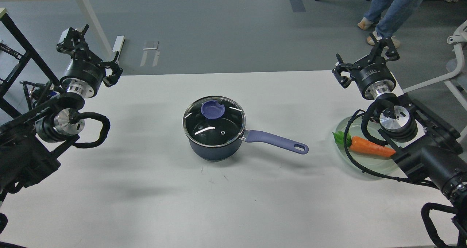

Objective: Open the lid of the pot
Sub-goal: 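Reach the right gripper to the purple pot handle and grasp it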

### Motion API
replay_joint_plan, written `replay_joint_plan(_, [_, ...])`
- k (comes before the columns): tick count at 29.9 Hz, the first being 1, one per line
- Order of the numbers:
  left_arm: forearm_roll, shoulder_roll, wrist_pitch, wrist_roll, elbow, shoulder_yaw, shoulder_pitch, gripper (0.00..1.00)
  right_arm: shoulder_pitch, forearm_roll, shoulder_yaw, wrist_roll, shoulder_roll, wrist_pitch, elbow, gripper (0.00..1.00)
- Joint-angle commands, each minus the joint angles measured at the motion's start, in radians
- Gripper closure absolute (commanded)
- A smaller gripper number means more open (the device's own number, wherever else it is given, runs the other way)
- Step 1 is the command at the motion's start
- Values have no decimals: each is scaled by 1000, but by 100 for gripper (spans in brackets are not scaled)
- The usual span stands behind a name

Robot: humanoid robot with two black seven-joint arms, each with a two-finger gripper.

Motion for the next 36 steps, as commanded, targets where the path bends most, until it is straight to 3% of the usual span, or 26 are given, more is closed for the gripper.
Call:
replay_joint_plan(1, [14, -3, 1, -2, 0, -1, 17, 1, 0, 0, -1, -1, 0, 3, -1, 0])
replay_joint_plan(11, [14, 15, 10, 3, -1, 7, 28, 1, -3, -8, -20, -1, -1, 6, -1, 0])
replay_joint_plan(16, [17, 15, 10, 15, -2, 17, 29, 1, -12, -9, -23, 0, -27, 71, 40, 0])
replay_joint_plan(19, [18, 18, 9, 46, 0, 22, 31, 1, -4, -28, -42, -1, -95, 71, 106, 0])
replay_joint_plan(22, [23, 18, 1, 86, 0, 22, 31, 1, 31, -109, -101, 0, -170, 68, 149, 0])
replay_joint_plan(28, [80, 38, -22, 87, 0, 22, 35, 1, 132, -348, -185, -1, -260, 48, 227, 0])
replay_joint_plan(36, [130, 49, -49, 87, 0, 19, 35, 1, 232, -795, -312, -4, -400, -23, 512, 0])
